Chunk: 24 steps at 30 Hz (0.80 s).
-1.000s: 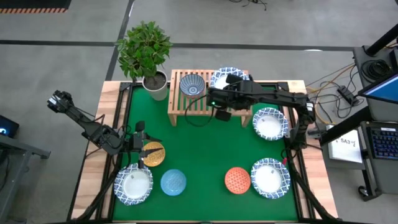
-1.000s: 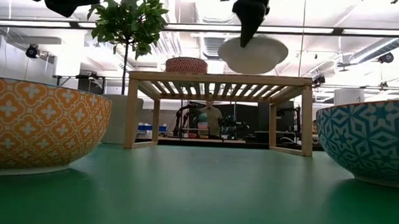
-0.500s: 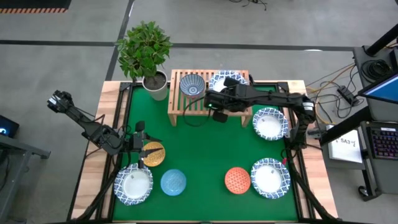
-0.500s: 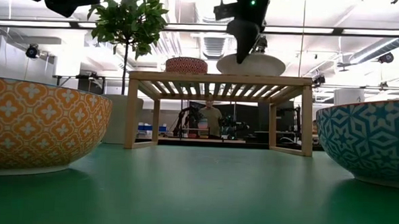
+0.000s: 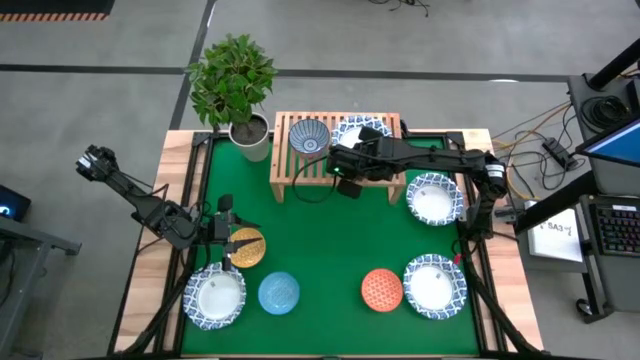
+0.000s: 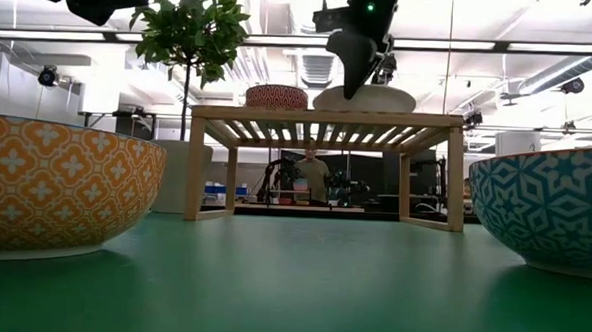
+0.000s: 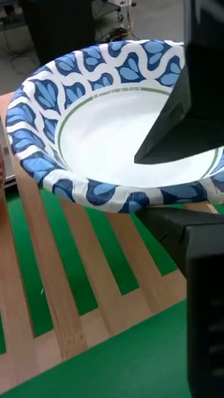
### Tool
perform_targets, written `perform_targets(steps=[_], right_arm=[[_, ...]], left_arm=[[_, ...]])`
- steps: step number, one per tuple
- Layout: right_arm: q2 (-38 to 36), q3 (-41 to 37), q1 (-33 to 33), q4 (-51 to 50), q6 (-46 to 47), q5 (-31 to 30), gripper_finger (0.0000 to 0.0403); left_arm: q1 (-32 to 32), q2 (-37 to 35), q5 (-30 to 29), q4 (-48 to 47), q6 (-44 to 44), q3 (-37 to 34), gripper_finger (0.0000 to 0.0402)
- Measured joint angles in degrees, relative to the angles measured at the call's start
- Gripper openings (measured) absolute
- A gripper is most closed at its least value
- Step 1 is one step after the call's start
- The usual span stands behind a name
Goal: Place and stack bowls onto a shelf
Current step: Put the center white bowl on the shelf, then stack the yellow bowl on top of the blue bowl on the shelf
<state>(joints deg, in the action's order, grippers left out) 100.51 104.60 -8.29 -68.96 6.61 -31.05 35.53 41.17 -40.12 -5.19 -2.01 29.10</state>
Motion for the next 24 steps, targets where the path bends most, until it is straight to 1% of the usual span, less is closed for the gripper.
perform_targets(steps=[6, 16, 18, 20, 22, 24], right_arm=[[-1.6, 0.0, 0.7, -2.2, 5.7, 1.1, 0.0142], [-3.8, 0.0, 5.2, -2.1, 12.7, 1.1, 0.0139], [-4.2, -0.1, 7.4, -1.4, 13.0, -0.8, 0.0133], [-4.5, -1.0, 10.6, 0.6, 12.5, -4.0, 0.0125], [-5.0, -2.7, 14.2, 3.8, 11.8, -7.6, 0.0118], [-5.8, -4.9, 17.7, 7.4, 10.7, -9.3, 0.0111]], left_arm=[[0.0, 0.0, 0.0, 0.0, 0.0, 0.0, 0.0119], [0.0, 0.0, 0.0, 0.0, 0.2, 0.0, 0.0119], [0.0, 0.0, 0.0, 0.0, 0.2, 0.0, 0.0119], [0.0, 0.0, 0.0, 0.0, 0.2, 0.0, 0.0119], [0.0, 0.0, 0.0, 0.0, 0.2, 0.0, 0.0119], [0.0, 0.0, 0.0, 0.0, 0.1, 0.0, 0.0119]])
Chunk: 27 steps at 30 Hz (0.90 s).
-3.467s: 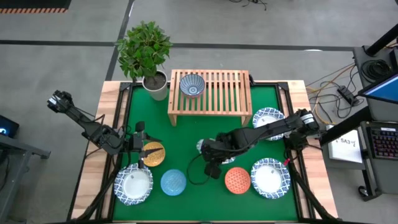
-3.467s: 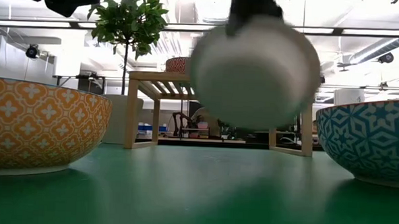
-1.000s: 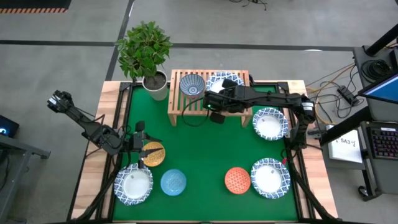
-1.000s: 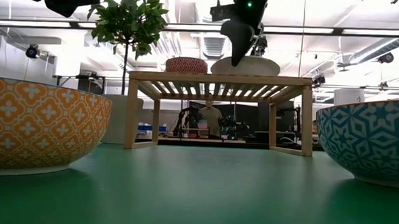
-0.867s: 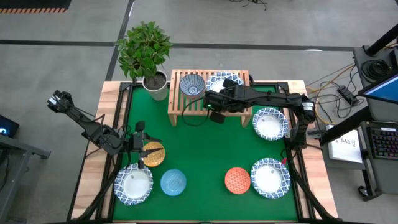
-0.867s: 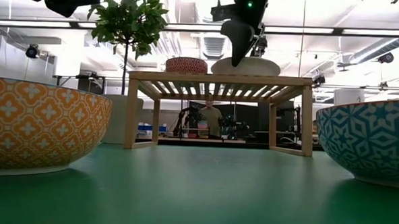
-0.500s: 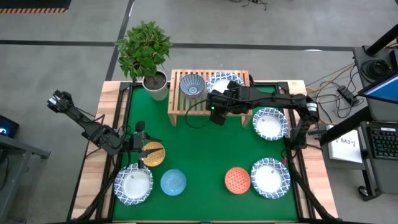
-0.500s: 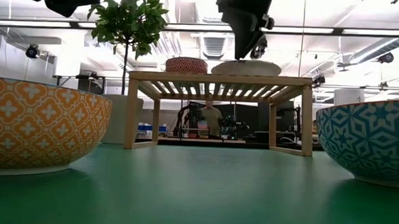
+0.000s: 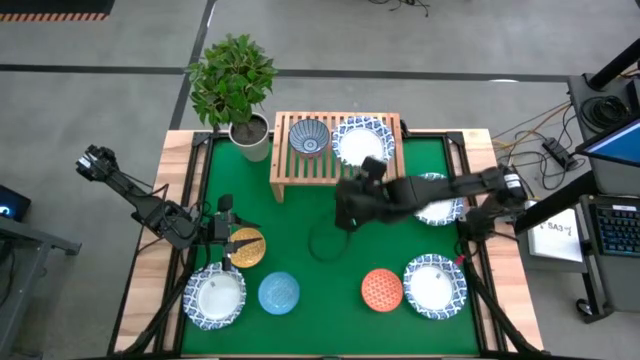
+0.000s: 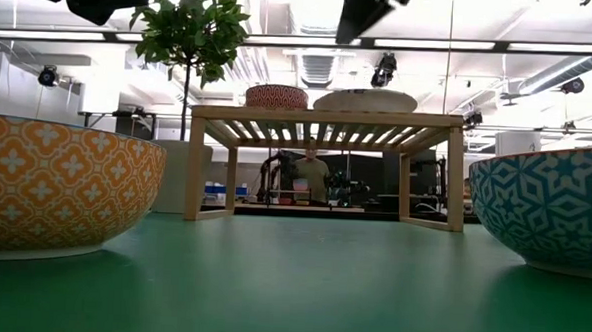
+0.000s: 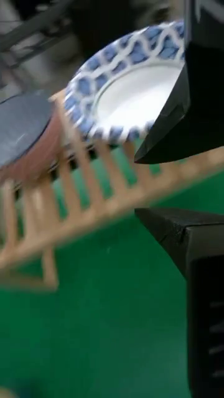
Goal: Place and stack bowls onto a shelf
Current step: Stack the yellow bowl on top of the blue bowl on the shelf
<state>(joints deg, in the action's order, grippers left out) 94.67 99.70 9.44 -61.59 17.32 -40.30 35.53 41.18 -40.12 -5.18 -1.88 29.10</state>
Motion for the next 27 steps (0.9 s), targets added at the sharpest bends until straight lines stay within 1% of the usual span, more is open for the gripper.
perform_targets(steps=[4, 7, 10, 14, 19, 22, 27], right_arm=[[-2.2, -5.9, 5.7, 8.8, -2.8, 1.1, 0.0095], [-5.2, -13.1, 8.7, 18.3, -5.3, 4.4, 0.0083], [-9.4, -21.6, 10.0, 30.1, -8.9, 7.7, 0.0073], [-15.4, -31.8, 10.0, 43.9, -12.3, 11.8, 0.0068], [-23.5, -42.4, 8.6, 58.0, -16.9, 16.9, 0.0068], [-27.9, -48.1, 7.6, 64.5, -18.5, 20.8, 0.0068], [-33.1, -55.6, 7.2, 71.4, -21.0, 21.3, 0.0068]], left_arm=[[0.0, 0.0, 0.0, 0.2, -0.1, 0.0, 0.0119], [0.0, 0.0, 0.0, 0.7, -0.1, 0.0, 0.0119], [0.0, 0.0, 0.0, 1.2, -0.1, 0.0, 0.0119], [0.0, 0.0, 0.0, 2.2, -2.4, 0.0, 0.0119], [0.0, 0.0, 0.0, 2.4, -8.6, 0.0, 0.0119], [0.0, 0.2, 0.1, 2.4, -11.7, 0.0, 0.0119], [0.0, 1.6, 0.1, 2.6, -16.4, 0.0, 0.0119]])
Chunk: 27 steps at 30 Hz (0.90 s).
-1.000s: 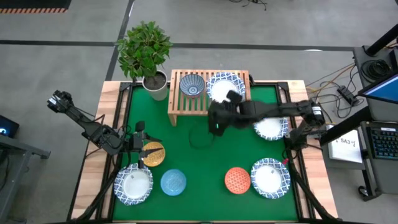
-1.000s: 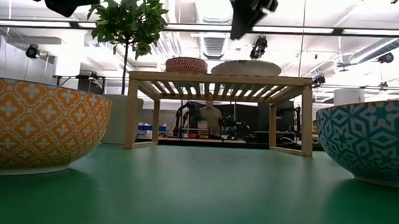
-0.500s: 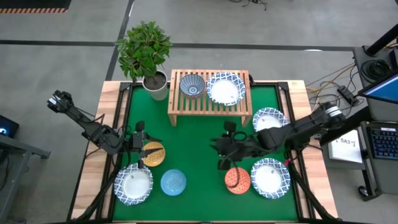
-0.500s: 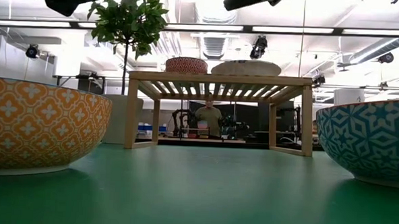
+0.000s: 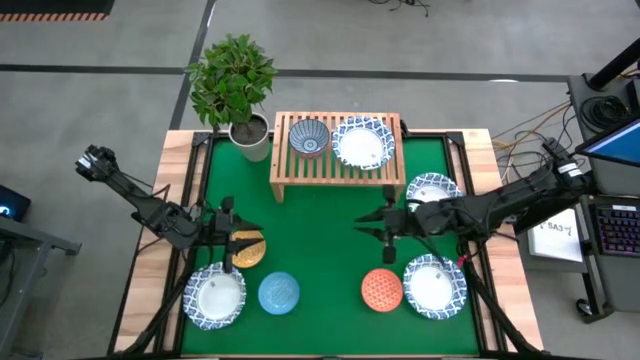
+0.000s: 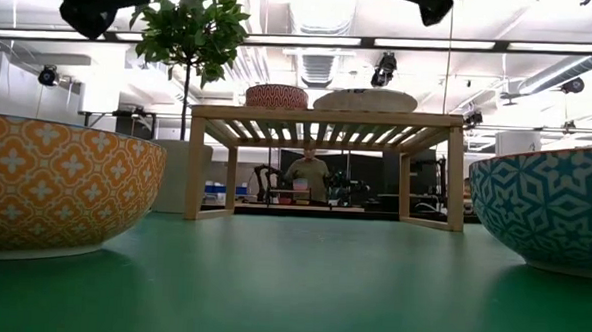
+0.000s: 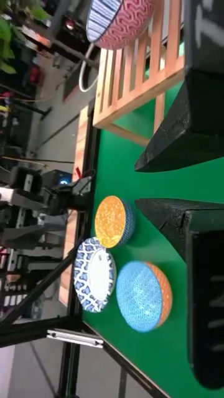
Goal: Place and stack bowls onto a shelf
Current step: Stack the yellow bowl on top of the blue bowl on the shelf
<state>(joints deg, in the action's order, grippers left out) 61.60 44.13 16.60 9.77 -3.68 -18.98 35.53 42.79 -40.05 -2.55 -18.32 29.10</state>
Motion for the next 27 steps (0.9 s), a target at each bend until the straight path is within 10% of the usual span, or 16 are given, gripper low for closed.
perform_targets(steps=[10, 18, 27], right_arm=[[-4.3, -8.1, -0.1, 10.3, -4.3, 1.5, 0.0068], [-4.6, -8.6, -0.1, 10.3, -6.7, 1.5, 0.0068], [-4.5, -8.6, -0.1, 10.3, -8.4, 4.5, 0.0068]], left_arm=[[0.0, 6.8, 9.6, -2.9, -18.3, 2.1, 0.0119], [0.0, 19.6, 18.2, -29.3, -35.2, 15.5, 0.0119], [1.1, 35.7, 25.9, -48.7, -25.5, 27.9, 0.0123]])
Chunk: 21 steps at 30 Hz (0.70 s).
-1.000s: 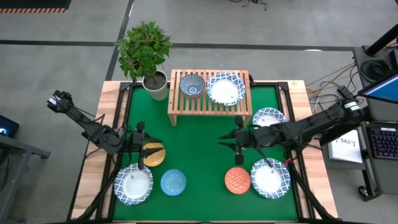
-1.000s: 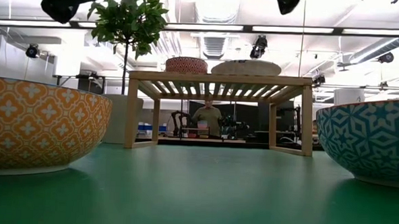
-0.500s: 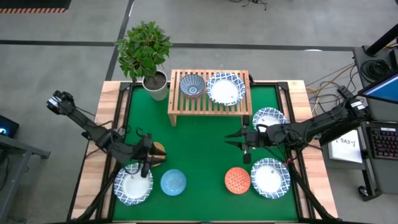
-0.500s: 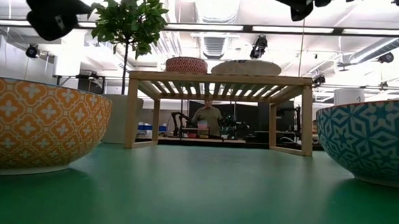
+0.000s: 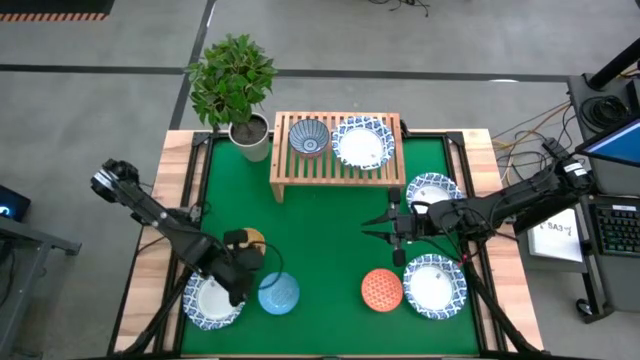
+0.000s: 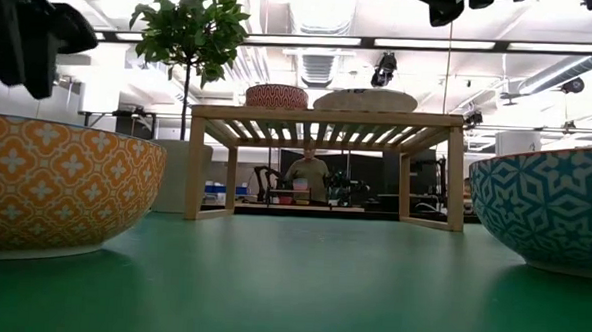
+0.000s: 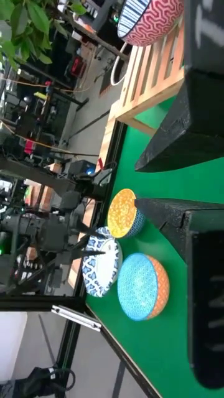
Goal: Place and stack bowls onto a shelf
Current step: Stack the yellow bowl on top of the blue bowl on the shelf
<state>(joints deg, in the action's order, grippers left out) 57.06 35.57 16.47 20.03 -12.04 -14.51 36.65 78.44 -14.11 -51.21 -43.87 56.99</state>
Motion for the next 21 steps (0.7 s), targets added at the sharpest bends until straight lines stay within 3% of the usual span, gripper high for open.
perform_targets(steps=[9, 21], right_arm=[[0.2, 0.0, 0.0, -0.8, 0.0, 1.5, 0.0068], [0.4, 0.0, 0.0, -2.0, 0.0, 1.5, 0.0068]], left_arm=[[-0.2, 4.1, 1.2, -4.7, 0.2, -0.6, 0.0157], [-2.3, 6.9, 1.2, -0.4, -1.6, -4.3, 0.0143]])
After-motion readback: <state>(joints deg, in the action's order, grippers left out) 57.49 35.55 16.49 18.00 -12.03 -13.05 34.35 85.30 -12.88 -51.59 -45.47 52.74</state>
